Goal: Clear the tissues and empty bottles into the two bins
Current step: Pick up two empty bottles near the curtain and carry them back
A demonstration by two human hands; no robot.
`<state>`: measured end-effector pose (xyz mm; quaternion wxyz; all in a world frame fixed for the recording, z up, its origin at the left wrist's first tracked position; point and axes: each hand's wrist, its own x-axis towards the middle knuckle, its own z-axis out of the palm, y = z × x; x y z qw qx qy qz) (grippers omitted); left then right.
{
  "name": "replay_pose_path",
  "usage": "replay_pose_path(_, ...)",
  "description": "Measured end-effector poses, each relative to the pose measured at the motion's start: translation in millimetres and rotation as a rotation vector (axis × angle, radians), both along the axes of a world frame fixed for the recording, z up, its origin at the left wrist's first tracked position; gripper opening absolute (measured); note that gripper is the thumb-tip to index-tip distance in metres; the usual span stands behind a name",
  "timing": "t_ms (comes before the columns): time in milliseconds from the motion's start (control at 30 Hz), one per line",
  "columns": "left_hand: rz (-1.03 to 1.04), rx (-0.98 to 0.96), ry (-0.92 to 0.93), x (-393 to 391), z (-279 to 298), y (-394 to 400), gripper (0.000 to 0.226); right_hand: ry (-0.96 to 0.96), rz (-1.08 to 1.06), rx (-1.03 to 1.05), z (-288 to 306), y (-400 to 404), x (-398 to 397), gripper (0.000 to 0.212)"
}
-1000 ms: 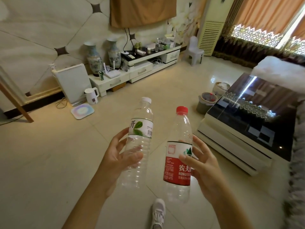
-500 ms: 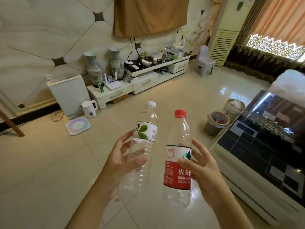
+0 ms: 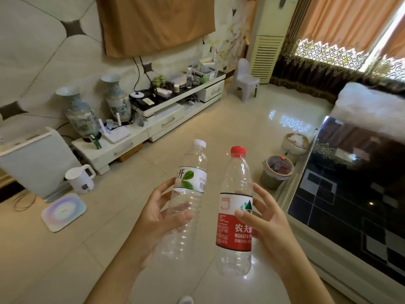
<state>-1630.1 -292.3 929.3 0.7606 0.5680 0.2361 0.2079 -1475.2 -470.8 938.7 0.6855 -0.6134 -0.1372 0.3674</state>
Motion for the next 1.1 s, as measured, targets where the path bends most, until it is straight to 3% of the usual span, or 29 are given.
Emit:
replay_pose_path(400,-0.129,0.045,0.019,158.8,-8.5,107.2,0.086,0.008,-0.154,0.016,-10.0,88.5,135.5,0.07)
replay_pose_path(867,-0.113,0.09,0.011,384.5,-8.5,217.4,0.091,0.002,-0.161,0.041,-11.3,202.2,368.7,0.085)
replay_pose_path(1100,-0.158,0.071,0.024,487.8,-13.8,255.9,0.091,0.024,-0.21,0.037,-13.1,235.4,461.5,0.079)
